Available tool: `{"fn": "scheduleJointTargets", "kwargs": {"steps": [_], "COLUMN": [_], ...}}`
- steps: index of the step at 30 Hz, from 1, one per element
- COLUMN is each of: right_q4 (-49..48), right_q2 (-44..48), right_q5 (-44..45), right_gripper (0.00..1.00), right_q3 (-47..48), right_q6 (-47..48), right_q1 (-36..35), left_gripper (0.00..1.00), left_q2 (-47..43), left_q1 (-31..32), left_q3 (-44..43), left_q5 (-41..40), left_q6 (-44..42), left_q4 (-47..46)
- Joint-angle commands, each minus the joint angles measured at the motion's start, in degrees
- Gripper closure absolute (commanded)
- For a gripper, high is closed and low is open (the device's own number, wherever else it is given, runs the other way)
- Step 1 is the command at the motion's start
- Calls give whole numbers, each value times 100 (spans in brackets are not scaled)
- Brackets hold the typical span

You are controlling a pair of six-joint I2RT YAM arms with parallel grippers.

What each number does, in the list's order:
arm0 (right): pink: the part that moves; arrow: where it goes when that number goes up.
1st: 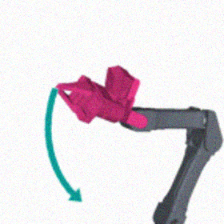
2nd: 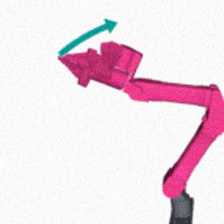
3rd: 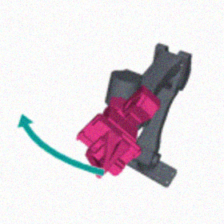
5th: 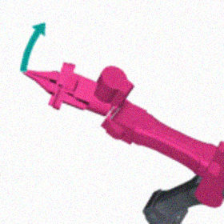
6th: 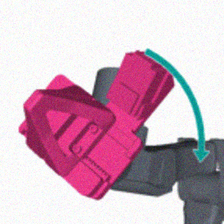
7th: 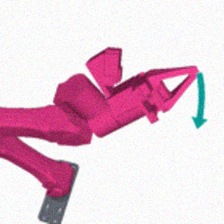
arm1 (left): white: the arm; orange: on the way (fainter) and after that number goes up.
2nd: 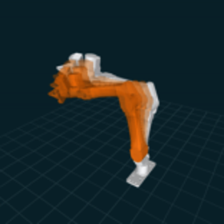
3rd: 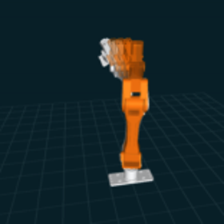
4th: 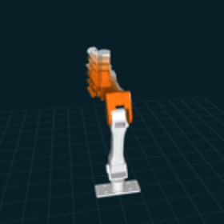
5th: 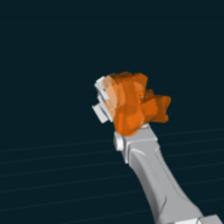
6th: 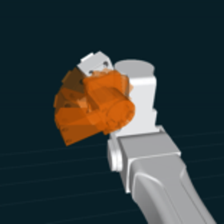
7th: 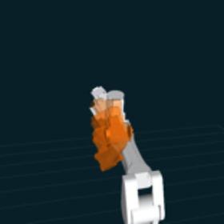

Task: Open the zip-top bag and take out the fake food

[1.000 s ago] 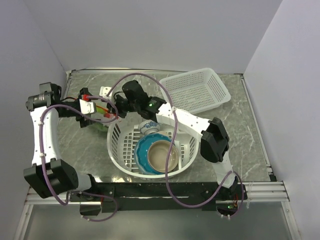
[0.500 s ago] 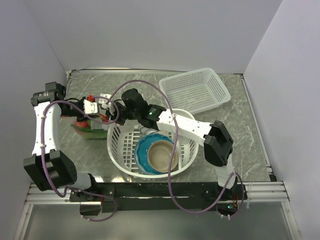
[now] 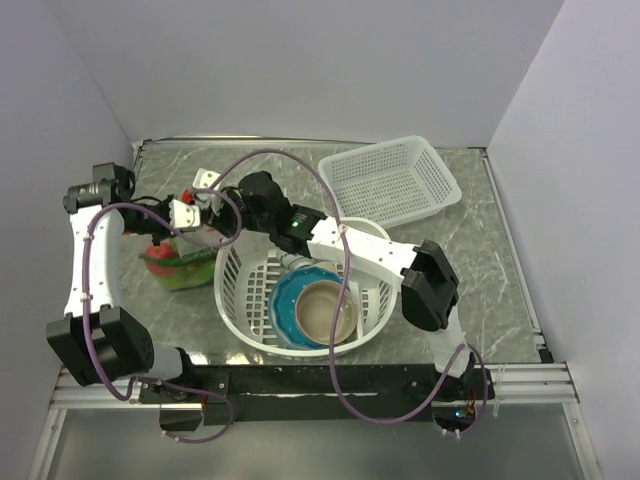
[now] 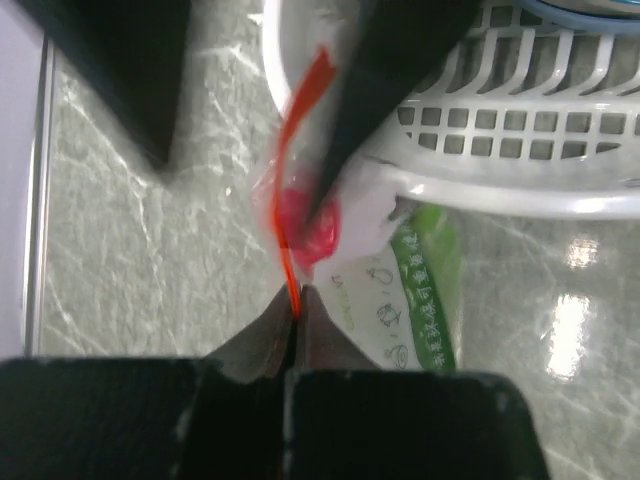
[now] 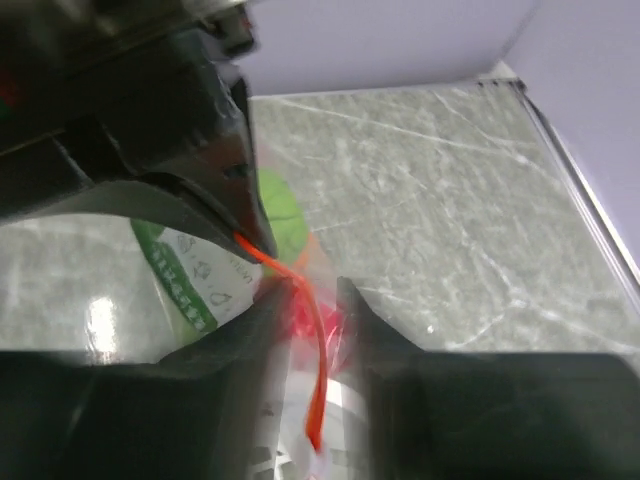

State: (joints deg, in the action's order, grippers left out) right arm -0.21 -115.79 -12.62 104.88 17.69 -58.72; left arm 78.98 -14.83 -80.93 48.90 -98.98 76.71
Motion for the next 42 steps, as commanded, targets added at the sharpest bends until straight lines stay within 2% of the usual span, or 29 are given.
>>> {"fn": "scheduleJointTargets", "kwargs": {"steps": [1,2,5,6,7,9,10,14,17,18,19,22,24,30,36,38,39,42], "right_q4": [-1640,-1675,-2350,-2996,-3385,-4481,-4688,-5190,-6427,-7179,-7499,-8406,-8531,-8241,-8303,-7971,-7464,-6408], "right_q2": [284,450,1048,1206,1443,1533,1420,673,-12,-188,-547,-1032,-1086,-639,-489,-314,-226,65], "right_q5": [462,428,-54,-265,-807,-1319,-1861,-2917,-3639,-3781,-3931,-4283,-4432,-4354,-4372,-4249,-4170,-3845], "right_gripper": [9,1,0,0,0,0,0,0,0,0,0,0,0,0,0,0,0,0], "right_q3": [8,-72,-835,-1107,-1676,-2319,-2384,-2034,-1744,-1508,-1358,-812,-663,-1031,-978,-1066,-1214,-1312], "right_q6": [-204,-309,-1142,-1467,-2184,-2760,-3189,-4105,-5334,-5712,-6455,-7478,-7622,-7043,-7096,-6553,-5924,-4797], "right_q1": [88,158,676,1060,1264,1607,1835,2136,2259,2268,2303,2347,2347,2347,2321,2207,2172,1987], "left_gripper": [99,99,99,99,99,99,99,99,99,99,99,99,99,99,99,99,99,99], "left_q2": [363,442,680,680,663,532,496,425,434,425,434,390,346,215,179,179,179,153], "left_q1": [-352,-719,-1222,-1276,-1303,-1321,-1321,-1233,-1172,-1163,-1136,-970,-846,-548,-292,-231,-231,-196], "left_q3": [-801,-1046,-1285,-1277,-1251,-1136,-1110,-1354,-1688,-1768,-1821,-1997,-2024,-1901,-1865,-1857,-1857,-1865], "left_q5": [214,373,830,936,1006,1164,1426,2095,2674,2799,2904,2993,2976,2835,2677,2616,2607,2607], "left_q6": [414,449,608,617,643,661,713,1239,1828,1969,2179,2374,2410,2480,2524,2533,2541,2577], "left_q4": [222,222,231,222,231,222,231,222,222,222,222,204,213,204,204,204,204,204]}}
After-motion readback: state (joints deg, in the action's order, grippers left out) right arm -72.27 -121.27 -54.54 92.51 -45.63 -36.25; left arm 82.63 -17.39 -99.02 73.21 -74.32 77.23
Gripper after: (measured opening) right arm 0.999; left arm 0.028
